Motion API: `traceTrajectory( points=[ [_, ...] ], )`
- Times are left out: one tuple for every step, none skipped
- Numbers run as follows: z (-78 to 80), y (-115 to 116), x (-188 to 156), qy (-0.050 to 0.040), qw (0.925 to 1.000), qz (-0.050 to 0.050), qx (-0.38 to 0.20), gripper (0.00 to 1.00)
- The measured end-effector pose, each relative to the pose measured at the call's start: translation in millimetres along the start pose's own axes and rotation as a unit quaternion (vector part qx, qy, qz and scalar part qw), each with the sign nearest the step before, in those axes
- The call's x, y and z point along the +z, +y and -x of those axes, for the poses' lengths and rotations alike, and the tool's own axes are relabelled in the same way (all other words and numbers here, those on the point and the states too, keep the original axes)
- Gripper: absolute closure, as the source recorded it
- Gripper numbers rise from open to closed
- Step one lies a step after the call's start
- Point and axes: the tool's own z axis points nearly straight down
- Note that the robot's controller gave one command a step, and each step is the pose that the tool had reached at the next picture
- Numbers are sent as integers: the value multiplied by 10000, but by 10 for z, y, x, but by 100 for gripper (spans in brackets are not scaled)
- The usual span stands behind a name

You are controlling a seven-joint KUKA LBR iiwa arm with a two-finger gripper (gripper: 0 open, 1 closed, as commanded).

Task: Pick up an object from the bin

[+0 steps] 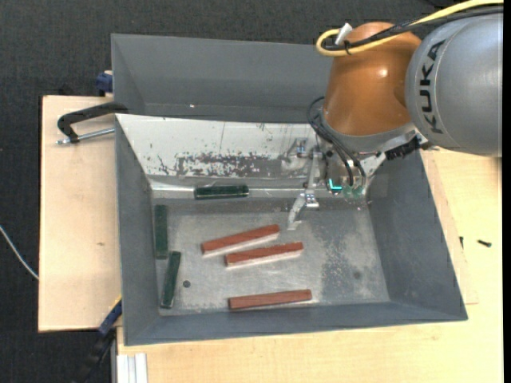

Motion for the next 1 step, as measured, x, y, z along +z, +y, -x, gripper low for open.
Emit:
traceTrajectory(
  points=[
    [16,-2,-39,-38,10000,1,3,0]
  ],
)
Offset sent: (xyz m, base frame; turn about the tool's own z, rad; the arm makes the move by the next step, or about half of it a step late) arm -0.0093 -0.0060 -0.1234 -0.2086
